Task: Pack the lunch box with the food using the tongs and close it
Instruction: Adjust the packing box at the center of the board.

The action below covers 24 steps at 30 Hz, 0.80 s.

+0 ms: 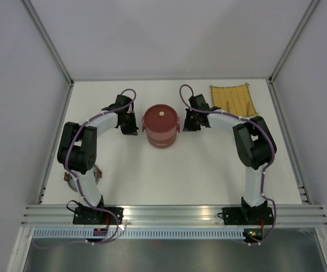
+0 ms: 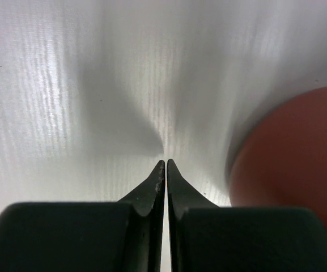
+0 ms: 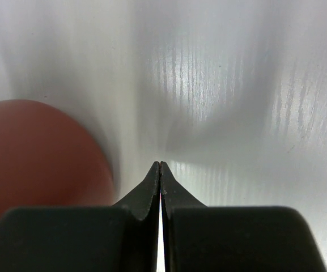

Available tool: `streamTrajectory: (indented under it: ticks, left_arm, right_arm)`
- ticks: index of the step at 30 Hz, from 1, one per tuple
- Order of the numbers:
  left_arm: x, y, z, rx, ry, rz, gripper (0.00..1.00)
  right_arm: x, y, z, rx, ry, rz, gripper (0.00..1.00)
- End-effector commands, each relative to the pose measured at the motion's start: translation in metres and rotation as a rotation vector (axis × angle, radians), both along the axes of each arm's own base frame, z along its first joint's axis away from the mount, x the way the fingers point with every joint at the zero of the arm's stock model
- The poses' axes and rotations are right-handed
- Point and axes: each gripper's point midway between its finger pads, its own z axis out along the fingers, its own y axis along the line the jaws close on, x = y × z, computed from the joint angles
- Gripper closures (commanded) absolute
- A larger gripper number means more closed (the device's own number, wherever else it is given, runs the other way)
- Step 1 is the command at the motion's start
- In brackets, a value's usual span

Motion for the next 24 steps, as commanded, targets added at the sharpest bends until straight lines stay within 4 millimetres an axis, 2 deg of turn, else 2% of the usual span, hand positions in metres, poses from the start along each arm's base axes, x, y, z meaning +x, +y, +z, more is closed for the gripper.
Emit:
streamTrajectory:
  ticks: [1,5,12,15,24]
  left_arm:
    - [0.006,0.013,0.001,0.111,-0.031,-0.011,0.94]
    - [0.006,0.010,-0.005,0.142,-0.014,-0.029,0.94]
    - [0.004,-0.030,-0.019,0.132,0.013,-0.107,0.94]
    - [0.004,-0.038,-0.025,0.126,0.027,-0.116,0.94]
    - [0.002,-0.043,-0.027,0.118,0.032,-0.132,0.94]
  right_arm:
    - [0.004,-0.001,0.017,-0.016,-0.043,0.005,1.00]
    - [0.005,0.005,0.012,-0.014,-0.035,0.015,0.99]
    - [0.000,0.034,0.007,0.020,-0.020,0.063,1.00]
    - [0.000,0.039,0.006,0.040,-0.014,0.066,1.00]
    - [-0.006,0.056,-0.003,0.054,0.005,0.095,1.00]
